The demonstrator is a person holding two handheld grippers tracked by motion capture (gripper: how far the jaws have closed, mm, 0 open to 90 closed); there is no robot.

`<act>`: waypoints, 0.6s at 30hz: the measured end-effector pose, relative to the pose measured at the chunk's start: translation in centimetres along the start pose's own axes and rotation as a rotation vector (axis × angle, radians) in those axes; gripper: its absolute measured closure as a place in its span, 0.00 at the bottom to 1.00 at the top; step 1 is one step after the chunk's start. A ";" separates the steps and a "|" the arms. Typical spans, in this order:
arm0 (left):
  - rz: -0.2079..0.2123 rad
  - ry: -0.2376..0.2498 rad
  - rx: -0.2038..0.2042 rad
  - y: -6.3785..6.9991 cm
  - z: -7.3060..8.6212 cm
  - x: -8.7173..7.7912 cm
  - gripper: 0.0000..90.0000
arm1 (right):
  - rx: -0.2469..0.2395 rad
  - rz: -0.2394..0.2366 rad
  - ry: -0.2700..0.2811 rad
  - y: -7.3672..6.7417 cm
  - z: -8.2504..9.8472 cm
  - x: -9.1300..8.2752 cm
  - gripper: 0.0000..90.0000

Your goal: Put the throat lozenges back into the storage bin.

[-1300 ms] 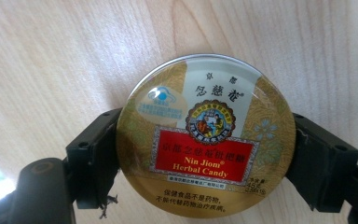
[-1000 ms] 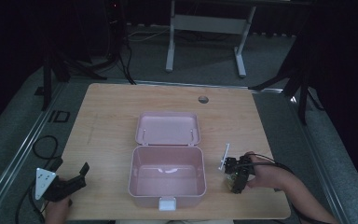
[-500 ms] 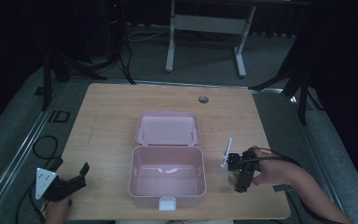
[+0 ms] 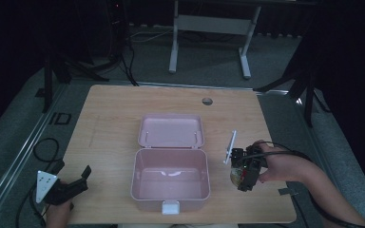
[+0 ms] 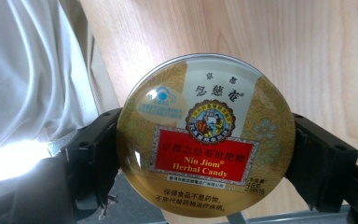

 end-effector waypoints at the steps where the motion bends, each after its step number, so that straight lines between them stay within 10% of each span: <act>1: -0.001 -0.001 0.000 0.0 0.0 0.0 0.00 | -0.007 0.006 0.004 -0.1 -0.2 -0.4 0.22; 18: 0.007 -0.001 0.001 0.0 0.0 0.0 0.00 | -0.182 -0.006 0.046 -3.5 -7.5 -3.2 0.22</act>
Point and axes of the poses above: each handheld gripper's, and its own axes: x roughly forward along the jaws, z roughly out of its underside, y roughly to its right, the point moved 8 cm from there along x, roughly forward along the jaws, and after that the axes turned 2 degrees about x, right-handed, at the moved point
